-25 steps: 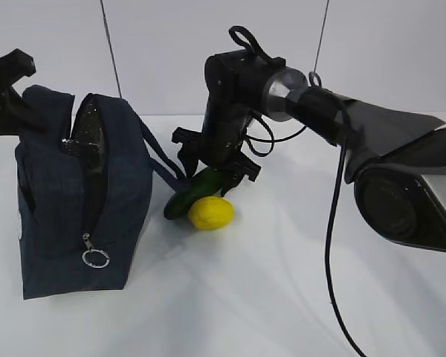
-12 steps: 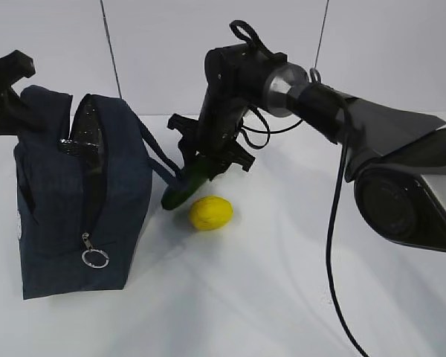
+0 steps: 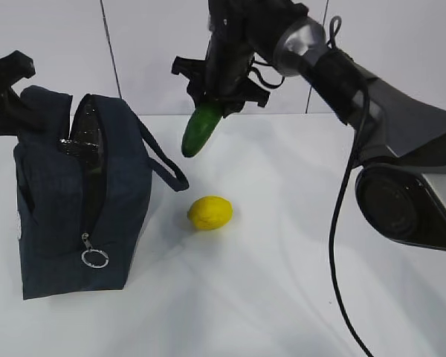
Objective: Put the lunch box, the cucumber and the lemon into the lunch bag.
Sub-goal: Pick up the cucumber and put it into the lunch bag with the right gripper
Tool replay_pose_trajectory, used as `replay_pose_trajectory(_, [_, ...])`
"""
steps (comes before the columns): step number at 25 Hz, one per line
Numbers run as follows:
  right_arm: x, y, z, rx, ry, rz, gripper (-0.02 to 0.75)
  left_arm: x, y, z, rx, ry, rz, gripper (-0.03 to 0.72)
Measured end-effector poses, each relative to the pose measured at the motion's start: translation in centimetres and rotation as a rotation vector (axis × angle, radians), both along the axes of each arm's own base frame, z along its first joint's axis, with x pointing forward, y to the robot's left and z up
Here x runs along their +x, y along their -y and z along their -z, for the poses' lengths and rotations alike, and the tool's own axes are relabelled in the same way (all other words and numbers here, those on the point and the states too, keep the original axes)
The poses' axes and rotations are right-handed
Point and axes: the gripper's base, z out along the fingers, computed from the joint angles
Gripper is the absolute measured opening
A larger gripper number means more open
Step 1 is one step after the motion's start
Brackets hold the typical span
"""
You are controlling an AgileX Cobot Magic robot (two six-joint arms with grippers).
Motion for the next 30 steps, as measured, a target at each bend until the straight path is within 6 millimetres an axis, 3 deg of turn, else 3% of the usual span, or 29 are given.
replay_pose_trajectory(5, [-0.3, 0.0, -3.5, -0.031, 0.118, -0.193, 0.385, 0.0, 0.0, 0.0, 0.004, -0.001, 0.003, -0.007])
replay_pose_trajectory(12, [-1.1, -1.2, -4.6, 0.021, 0.140, -0.406, 0.385, -0.1, 0.0, 0.1, 0.005, -0.008, 0.008, -0.007])
replay_pose_trajectory(17, [-2.3, -1.2, -8.0, 0.044, 0.207, -0.490, 0.384, -0.1, 0.0, 0.1, 0.014, -0.009, 0.013, -0.007])
replay_pose_trajectory(22, [-3.9, -1.9, -11.2, 0.181, 0.243, -0.566, 0.384, -0.1, 0.0, 0.1, 0.020, -0.010, 0.017, -0.007])
replay_pose_trajectory(30, [-5.4, -3.5, -12.4, 0.431, 0.201, -0.671, 0.372, -0.1, -0.1, 0.1, 0.021, -0.010, 0.018, -0.007])
